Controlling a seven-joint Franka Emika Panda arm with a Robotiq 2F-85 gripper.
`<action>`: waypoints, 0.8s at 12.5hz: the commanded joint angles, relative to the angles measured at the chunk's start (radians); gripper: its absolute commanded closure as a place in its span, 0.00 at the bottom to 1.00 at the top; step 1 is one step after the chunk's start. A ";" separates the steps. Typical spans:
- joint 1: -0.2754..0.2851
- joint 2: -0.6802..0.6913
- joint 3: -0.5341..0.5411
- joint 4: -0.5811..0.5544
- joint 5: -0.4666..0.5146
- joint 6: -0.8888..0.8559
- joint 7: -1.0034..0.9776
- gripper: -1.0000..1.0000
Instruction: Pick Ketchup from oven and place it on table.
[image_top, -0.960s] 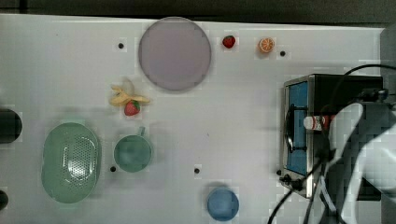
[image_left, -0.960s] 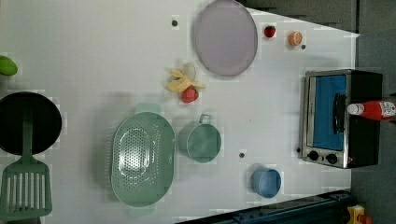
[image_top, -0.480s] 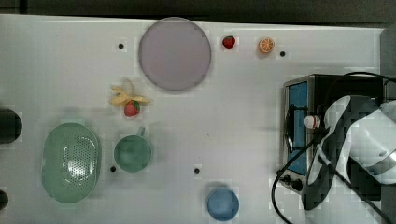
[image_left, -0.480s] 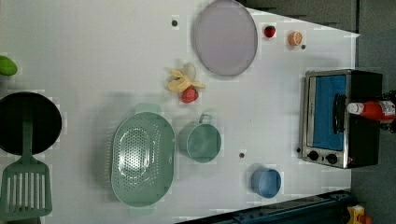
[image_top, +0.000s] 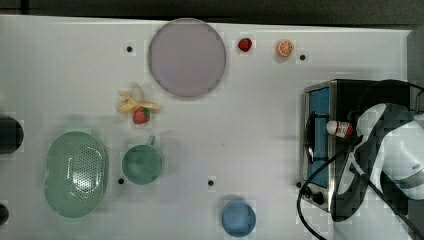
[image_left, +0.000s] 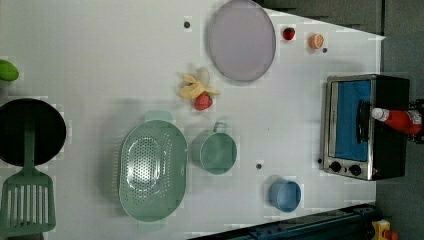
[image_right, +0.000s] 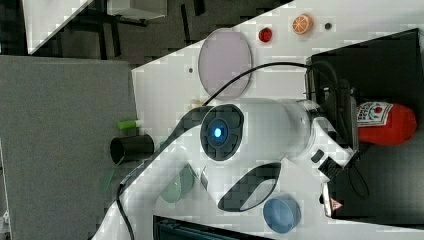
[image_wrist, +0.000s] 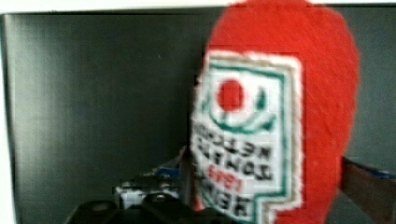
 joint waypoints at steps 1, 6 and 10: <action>-0.009 -0.022 0.000 0.004 0.004 0.008 -0.003 0.29; 0.008 -0.046 0.004 0.056 0.004 -0.056 -0.003 0.36; 0.094 -0.139 0.026 0.165 -0.011 -0.253 -0.004 0.36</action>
